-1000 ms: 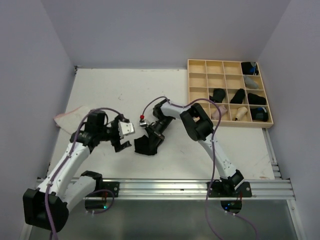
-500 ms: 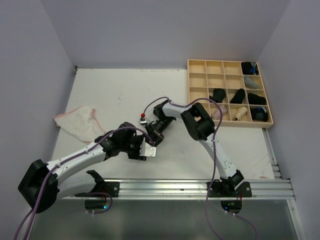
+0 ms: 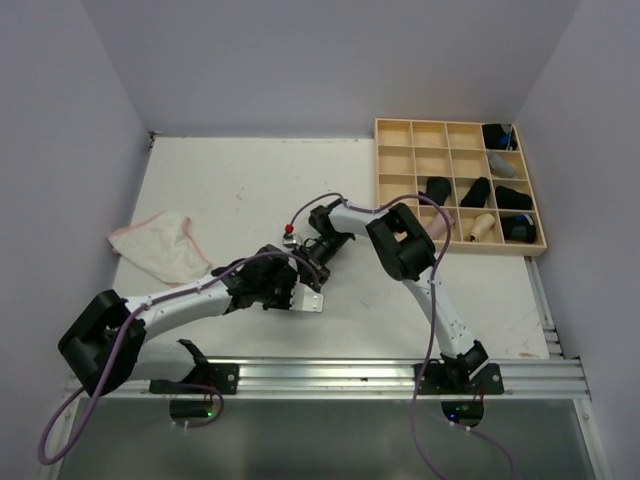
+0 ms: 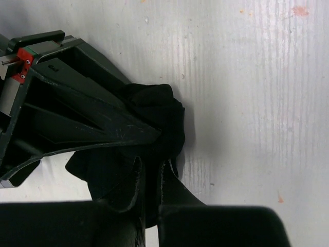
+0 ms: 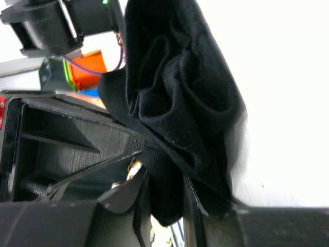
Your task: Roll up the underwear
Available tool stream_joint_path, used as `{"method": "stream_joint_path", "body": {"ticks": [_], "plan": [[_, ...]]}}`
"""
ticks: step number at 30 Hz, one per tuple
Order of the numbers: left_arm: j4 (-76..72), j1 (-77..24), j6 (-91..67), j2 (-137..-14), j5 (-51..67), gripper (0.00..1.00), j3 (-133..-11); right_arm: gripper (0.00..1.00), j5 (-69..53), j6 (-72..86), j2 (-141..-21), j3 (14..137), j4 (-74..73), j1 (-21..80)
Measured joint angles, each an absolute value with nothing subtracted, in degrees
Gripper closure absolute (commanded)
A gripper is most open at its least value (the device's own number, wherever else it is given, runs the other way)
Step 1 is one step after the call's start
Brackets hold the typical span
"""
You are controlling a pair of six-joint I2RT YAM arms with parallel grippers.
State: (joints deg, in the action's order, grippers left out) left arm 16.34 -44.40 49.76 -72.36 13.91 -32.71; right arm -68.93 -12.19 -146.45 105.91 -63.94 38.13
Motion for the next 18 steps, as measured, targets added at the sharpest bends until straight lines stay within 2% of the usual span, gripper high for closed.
{"method": "stream_joint_path", "body": {"ticks": [2, 3, 7, 14, 18], "plan": [[17.08, -44.38, 48.73, -73.89, 14.44, 1.0, -34.2, 0.54, -67.88, -10.41, -145.08, 104.27, -62.43, 37.71], [17.56, -44.23, 48.42, -74.98, 15.03, 1.0, -35.09, 0.49, -67.64, -10.24, -144.16, 103.46, -61.71, 37.45], [19.75, -41.01, 47.05, -80.53, 20.01, 1.0, -39.7, 0.47, -63.37, -5.26, -140.4, 100.47, -59.53, 36.4], [27.73, -30.92, 46.09, -91.57, 36.23, 1.0, -49.41, 0.42, -57.14, 2.52, -134.54, 94.72, -54.65, 34.09], [32.42, -26.89, 47.13, -96.86, 43.72, 1.0, -53.41, 0.4, -48.69, 5.72, -129.08, 90.8, -52.34, 32.01]]}}
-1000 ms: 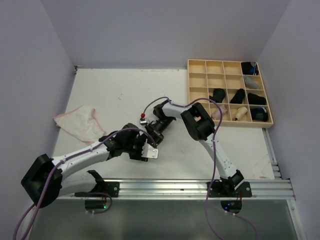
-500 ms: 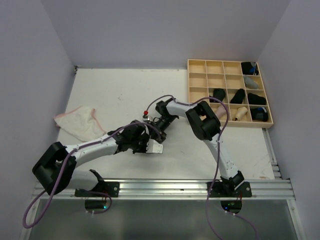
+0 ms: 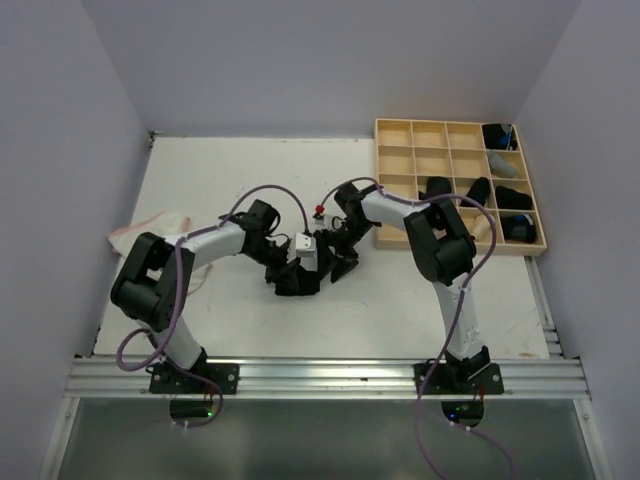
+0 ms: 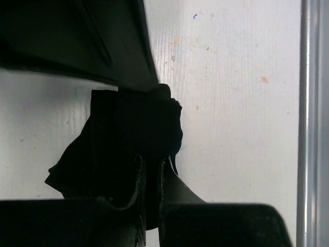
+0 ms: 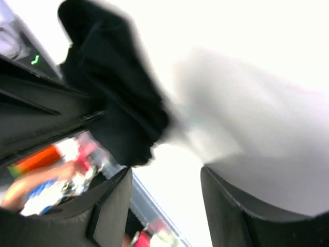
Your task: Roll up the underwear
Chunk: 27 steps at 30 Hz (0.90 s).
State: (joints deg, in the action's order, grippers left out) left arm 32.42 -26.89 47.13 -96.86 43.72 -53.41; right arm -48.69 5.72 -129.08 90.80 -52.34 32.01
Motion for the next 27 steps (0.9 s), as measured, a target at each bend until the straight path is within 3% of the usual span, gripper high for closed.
{"method": "stream_joint_path", "body": {"ticks": [5, 12, 17, 22, 27], "plan": [[39.27, -22.81, 50.0, -103.74, 51.77, 1.0, -58.61, 0.4, -39.62, 7.66, -121.67, 86.21, -44.88, 26.44], [57.93, -17.82, 56.01, -118.61, 63.22, 0.99, -70.94, 0.41, -39.05, 0.1, -107.0, 80.16, -34.22, 22.96], [73.06, -15.77, 59.33, -127.66, 66.89, 0.97, -76.34, 0.33, -38.72, -14.9, -98.28, 77.19, -31.05, 31.79], [81.65, -15.49, 60.6, -131.7, 65.3, 0.96, -77.52, 0.15, -37.36, -29.19, -93.71, 70.87, -28.99, 43.75], [84.95, -15.49, 61.08, -132.66, 62.72, 0.96, -77.69, 0.14, -34.96, -37.23, -95.26, 68.25, -27.14, 49.52]]}}
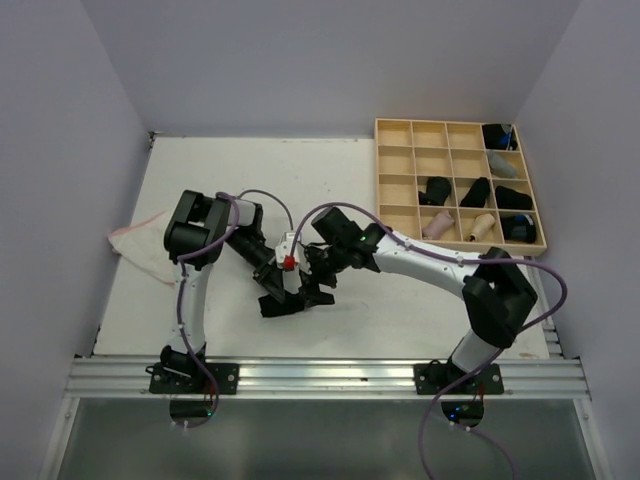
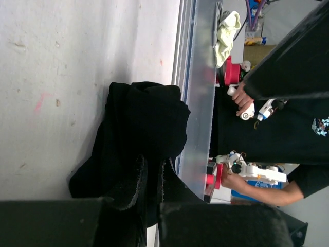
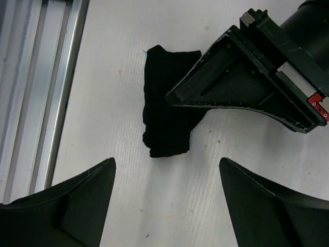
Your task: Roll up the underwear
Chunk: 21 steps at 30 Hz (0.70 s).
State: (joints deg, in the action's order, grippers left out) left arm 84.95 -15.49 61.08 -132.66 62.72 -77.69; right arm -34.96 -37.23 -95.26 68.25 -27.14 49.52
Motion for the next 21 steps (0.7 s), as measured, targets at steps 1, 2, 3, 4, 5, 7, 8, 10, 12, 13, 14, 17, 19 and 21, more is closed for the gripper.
{"method": "stream_joint_path", "body": {"ticks": [1, 2, 3, 4, 5, 7, 8, 10, 12, 13, 14, 17, 19, 21], "plan": [[85.32, -15.49, 61.14, -132.7, 62.19, 0.96, -77.69, 0.14, -34.57, -38.09, -95.61, 67.77, -26.06, 50.22], [85.49, -15.49, 61.14, -132.75, 61.98, 0.96, -77.69, 0.14, -34.09, -38.79, -96.03, 67.33, -25.15, 50.83], [85.69, -15.49, 61.14, -132.79, 61.71, 0.96, -77.69, 0.15, -33.91, -39.31, -96.49, 67.02, -24.38, 51.37], [85.89, -15.49, 61.14, -132.86, 61.45, 0.96, -77.69, 0.15, -33.89, -39.68, -97.03, 66.92, -23.79, 51.77], [86.08, -15.49, 61.14, -132.9, 61.25, 0.96, -77.69, 0.16, -33.89, -39.79, -97.97, 66.87, -22.81, 52.4], [86.35, -15.49, 61.17, -133.01, 61.06, 0.96, -77.67, 0.17, -33.87, -39.9, -99.55, 66.87, -21.26, 53.19], [86.41, -15.49, 61.17, -133.05, 61.01, 0.96, -77.67, 0.18, -33.82, -39.79, -100.44, 66.87, -20.47, 53.65], [86.46, -15.49, 61.14, -133.08, 60.93, 0.96, -77.65, 0.2, -33.69, -39.18, -102.3, 66.85, -18.7, 54.26], [86.48, -15.49, 61.14, -133.05, 60.88, 0.96, -77.62, 0.23, -33.52, -38.13, -104.33, 66.85, -17.12, 54.74], [86.48, -15.49, 61.14, -133.05, 60.88, 0.96, -77.62, 0.28, -33.47, -37.5, -105.43, 66.87, -16.47, 54.85], [86.48, -15.49, 61.14, -133.05, 60.88, 0.96, -77.62, 0.31, -33.41, -37.04, -106.43, 66.87, -15.84, 54.87], [86.46, -15.49, 61.12, -133.05, 60.88, 0.93, -77.62, 0.6, -32.84, -35.53, -108.4, 66.83, -14.72, 54.85], [86.26, -15.42, 61.04, -133.03, 60.82, 0.8, -77.6, 0.85, -33.04, -34.57, -108.51, 66.67, -14.79, 54.85], [85.69, -15.22, 60.77, -132.49, 60.55, 0.66, -77.14, 1.0, -33.28, -34.46, -108.51, 66.67, -14.76, 54.85]]}}
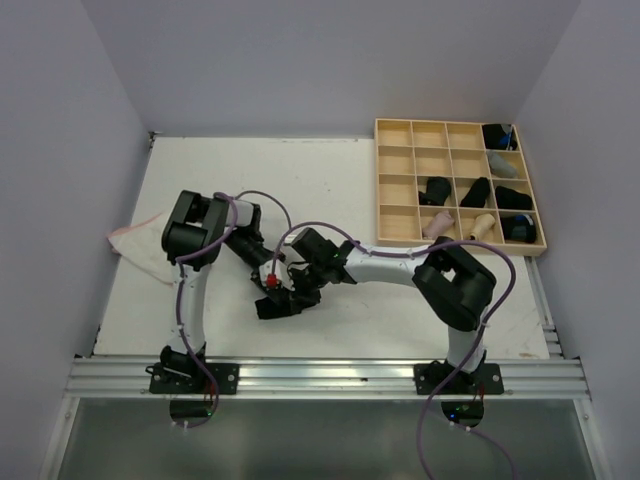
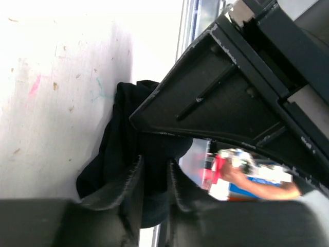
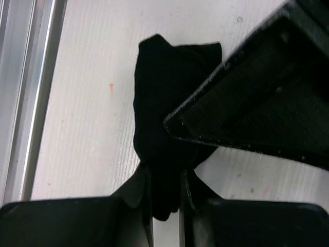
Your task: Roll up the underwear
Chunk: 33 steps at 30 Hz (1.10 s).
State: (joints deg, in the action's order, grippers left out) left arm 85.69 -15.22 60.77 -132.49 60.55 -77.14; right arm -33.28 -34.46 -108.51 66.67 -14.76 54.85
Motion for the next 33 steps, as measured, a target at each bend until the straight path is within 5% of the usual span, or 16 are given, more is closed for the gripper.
{"method": "stream_joint_path", "body": {"ticks": [5, 16, 27, 33], "plan": [[76.27, -13.87, 59.35, -123.52, 58.94, 0.43, -73.36, 1.0, -34.92, -33.56, -108.57, 66.74, -14.76, 53.95], [47.37, -3.73, 58.46, -74.72, 50.13, 0.35, -57.23, 1.0, -45.28, -27.24, -115.92, 74.52, -22.98, 48.62], [43.59, -16.73, 64.4, -52.82, 39.9, 0.29, -33.28, 1.0, -54.87, -19.11, -122.78, 80.01, -27.42, 44.38], [32.58, -27.05, 59.35, -55.46, 34.37, 0.32, -30.17, 1.0, -55.9, -17.76, -123.68, 80.71, -28.16, 44.12]]}}
